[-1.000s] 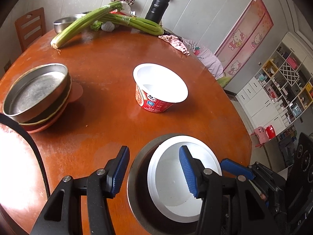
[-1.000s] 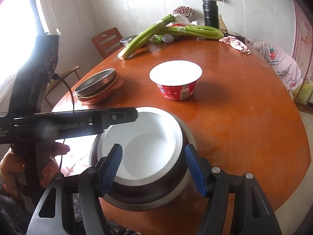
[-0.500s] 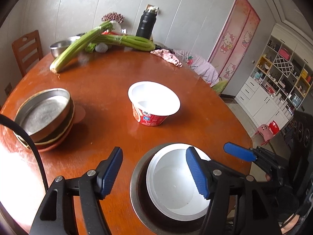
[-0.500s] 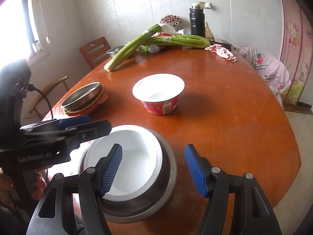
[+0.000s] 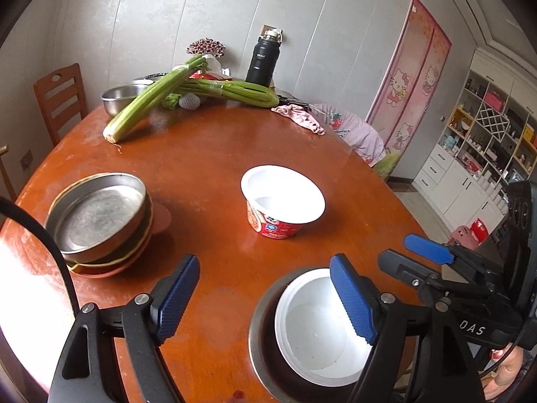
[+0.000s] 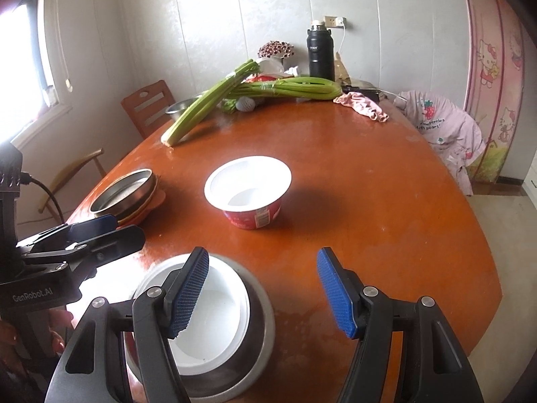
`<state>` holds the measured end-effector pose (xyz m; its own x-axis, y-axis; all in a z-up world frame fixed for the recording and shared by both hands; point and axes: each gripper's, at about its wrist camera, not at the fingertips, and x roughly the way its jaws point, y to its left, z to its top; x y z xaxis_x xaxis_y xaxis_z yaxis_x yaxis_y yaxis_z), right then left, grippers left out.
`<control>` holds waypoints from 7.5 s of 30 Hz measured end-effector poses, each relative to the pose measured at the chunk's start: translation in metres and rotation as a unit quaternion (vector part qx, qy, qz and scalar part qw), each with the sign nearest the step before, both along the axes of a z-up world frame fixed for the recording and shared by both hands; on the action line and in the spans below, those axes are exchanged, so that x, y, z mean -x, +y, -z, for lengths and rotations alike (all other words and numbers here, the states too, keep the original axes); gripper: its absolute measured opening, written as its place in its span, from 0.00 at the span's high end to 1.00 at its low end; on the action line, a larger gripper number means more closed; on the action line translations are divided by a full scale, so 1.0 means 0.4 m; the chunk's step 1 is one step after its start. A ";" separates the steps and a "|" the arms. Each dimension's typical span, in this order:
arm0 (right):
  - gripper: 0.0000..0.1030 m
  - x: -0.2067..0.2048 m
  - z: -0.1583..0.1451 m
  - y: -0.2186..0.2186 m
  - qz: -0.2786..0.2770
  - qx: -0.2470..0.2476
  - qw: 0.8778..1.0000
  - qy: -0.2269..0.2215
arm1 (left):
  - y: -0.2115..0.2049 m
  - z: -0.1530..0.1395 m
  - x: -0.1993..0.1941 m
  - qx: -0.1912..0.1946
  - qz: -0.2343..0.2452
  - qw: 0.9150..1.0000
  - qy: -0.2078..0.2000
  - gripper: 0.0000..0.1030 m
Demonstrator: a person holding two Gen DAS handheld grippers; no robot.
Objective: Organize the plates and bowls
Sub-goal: 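Move the left gripper to the second noodle cup rim and close, then lift the second noodle cup toward the steel bowl with the left gripper, then lower the second cup into the first cup and open the left gripper, then grasp the steel bowl rim with the left gripper and lift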
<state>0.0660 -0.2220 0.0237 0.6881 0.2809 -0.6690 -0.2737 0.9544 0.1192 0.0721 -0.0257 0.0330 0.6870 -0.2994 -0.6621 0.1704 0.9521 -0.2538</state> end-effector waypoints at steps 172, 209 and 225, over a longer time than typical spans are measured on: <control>0.29 0.091 0.038 0.093 -0.104 0.017 0.993 0.055 | -0.103 0.056 0.030 -0.024 0.065 0.994 0.083 0.41; 0.28 0.015 0.146 0.094 -0.070 -0.017 0.986 0.151 | -0.056 0.167 -0.034 -0.008 0.068 0.988 0.135 0.42; 0.28 -0.121 0.004 0.283 -0.140 -0.039 0.981 0.130 | 0.173 0.006 -0.112 0.009 -0.005 0.995 0.096 0.43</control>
